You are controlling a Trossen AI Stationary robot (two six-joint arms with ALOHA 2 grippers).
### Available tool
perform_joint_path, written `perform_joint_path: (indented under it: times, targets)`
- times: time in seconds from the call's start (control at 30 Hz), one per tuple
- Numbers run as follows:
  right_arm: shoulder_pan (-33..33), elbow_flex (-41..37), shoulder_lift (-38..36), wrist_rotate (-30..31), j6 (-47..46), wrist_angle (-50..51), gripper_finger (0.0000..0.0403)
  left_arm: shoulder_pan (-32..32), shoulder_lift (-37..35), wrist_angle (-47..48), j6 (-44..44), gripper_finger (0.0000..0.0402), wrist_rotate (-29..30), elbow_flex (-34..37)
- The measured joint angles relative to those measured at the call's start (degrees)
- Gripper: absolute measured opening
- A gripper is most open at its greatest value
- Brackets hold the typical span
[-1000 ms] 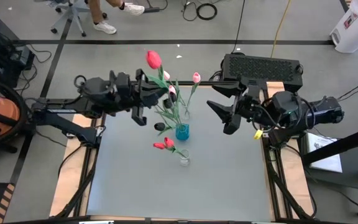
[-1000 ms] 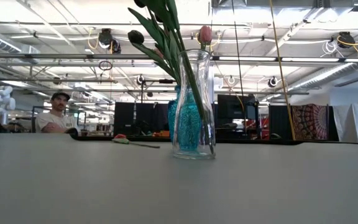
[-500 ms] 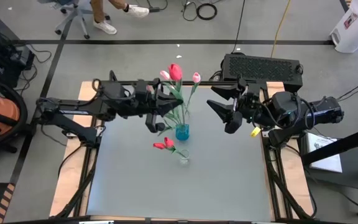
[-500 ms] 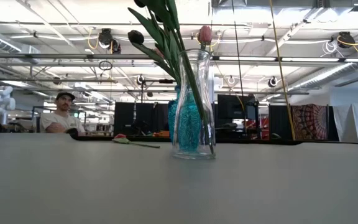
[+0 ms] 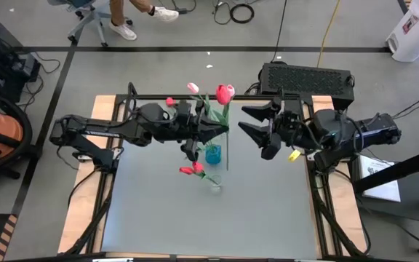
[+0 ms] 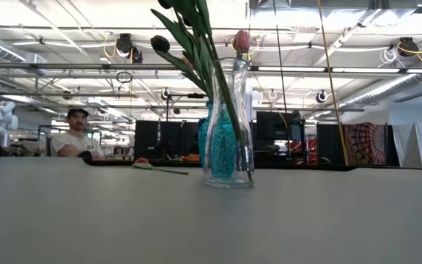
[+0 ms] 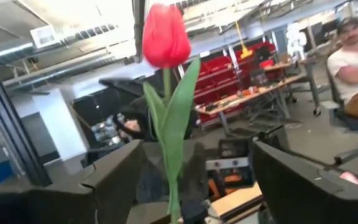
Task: Sort flowers into vase by color
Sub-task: Put the bottom red tulip into the bottom transparent vase
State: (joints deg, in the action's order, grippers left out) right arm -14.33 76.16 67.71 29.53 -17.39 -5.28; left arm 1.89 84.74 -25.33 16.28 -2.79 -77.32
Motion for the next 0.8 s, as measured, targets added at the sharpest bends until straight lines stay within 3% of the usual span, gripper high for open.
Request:
perform_joint_path:
  times: [0.17, 0.8]
  targets:
    - [0.0, 0.0, 2.63, -4.22, -2.08, -0.43, 0.0293, 0.0, 0.54, 0.33, 1.41, 0.001, -0.41, 0.0]
    - [0.48, -0.02, 6.3, -4.21, -1.19, -6.04, 0.0293, 0.0, 0.43, 2.39, 2.88, 0.001, -0.45, 0.0]
